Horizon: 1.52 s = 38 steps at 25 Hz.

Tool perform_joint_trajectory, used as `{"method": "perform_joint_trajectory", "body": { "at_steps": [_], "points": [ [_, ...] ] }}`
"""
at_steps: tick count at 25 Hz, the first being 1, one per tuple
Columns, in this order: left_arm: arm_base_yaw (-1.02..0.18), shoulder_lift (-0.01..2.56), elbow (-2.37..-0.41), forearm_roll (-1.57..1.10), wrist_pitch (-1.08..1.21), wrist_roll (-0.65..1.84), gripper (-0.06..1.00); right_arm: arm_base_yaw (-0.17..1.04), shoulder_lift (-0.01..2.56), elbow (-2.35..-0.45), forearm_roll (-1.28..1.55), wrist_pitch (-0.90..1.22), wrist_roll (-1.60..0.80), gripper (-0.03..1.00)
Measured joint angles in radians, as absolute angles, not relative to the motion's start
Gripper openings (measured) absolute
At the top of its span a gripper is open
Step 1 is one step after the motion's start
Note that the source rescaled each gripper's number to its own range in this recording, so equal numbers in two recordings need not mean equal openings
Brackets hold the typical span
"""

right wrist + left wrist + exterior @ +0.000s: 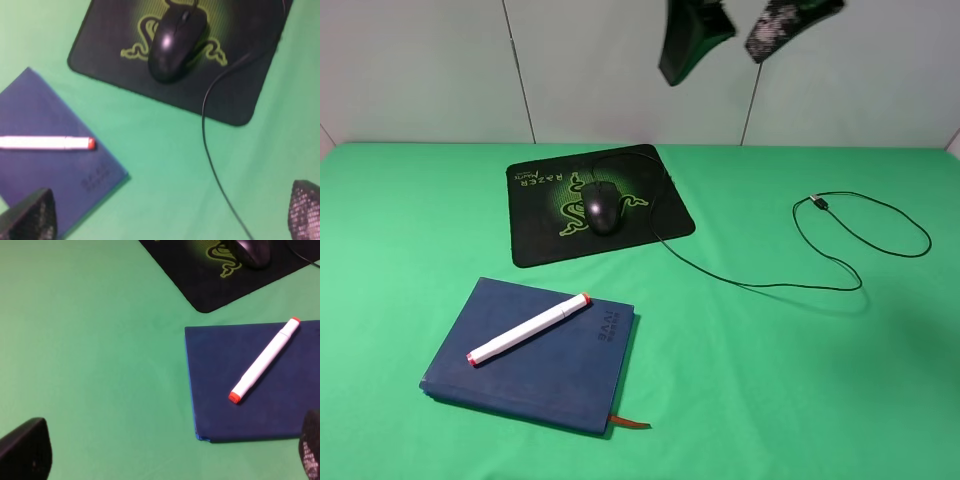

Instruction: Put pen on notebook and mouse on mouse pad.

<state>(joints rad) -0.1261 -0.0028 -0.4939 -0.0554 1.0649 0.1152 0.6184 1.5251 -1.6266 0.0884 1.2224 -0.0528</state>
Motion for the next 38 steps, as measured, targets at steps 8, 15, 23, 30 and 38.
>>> {"method": "perform_joint_trajectory", "body": {
  "at_steps": [8,15,23,30,38],
  "points": [
    [-0.126,-0.003,-0.494,-0.055,1.065,0.115,1.0,0.618,1.228,-1.35,0.088,1.225,-0.045,1.0],
    [-0.126,-0.003,-0.494,-0.055,1.065,0.115,1.0,0.618,0.979,-1.074,0.088,1.226,-0.045,1.0],
    [-0.126,-0.003,-0.494,-0.055,1.065,0.115,1.0,0.575,0.686,-0.841,0.087,1.227,-0.045,1.0],
    [-0.126,-0.003,-0.494,-0.055,1.065,0.115,1.0,0.332,0.445,-0.72,0.084,1.193,-0.045,1.0],
    [-0.126,-0.003,-0.494,-0.055,1.065,0.115,1.0,0.124,0.217,-0.622,0.084,1.077,-0.047,1.0]
  ]
}}
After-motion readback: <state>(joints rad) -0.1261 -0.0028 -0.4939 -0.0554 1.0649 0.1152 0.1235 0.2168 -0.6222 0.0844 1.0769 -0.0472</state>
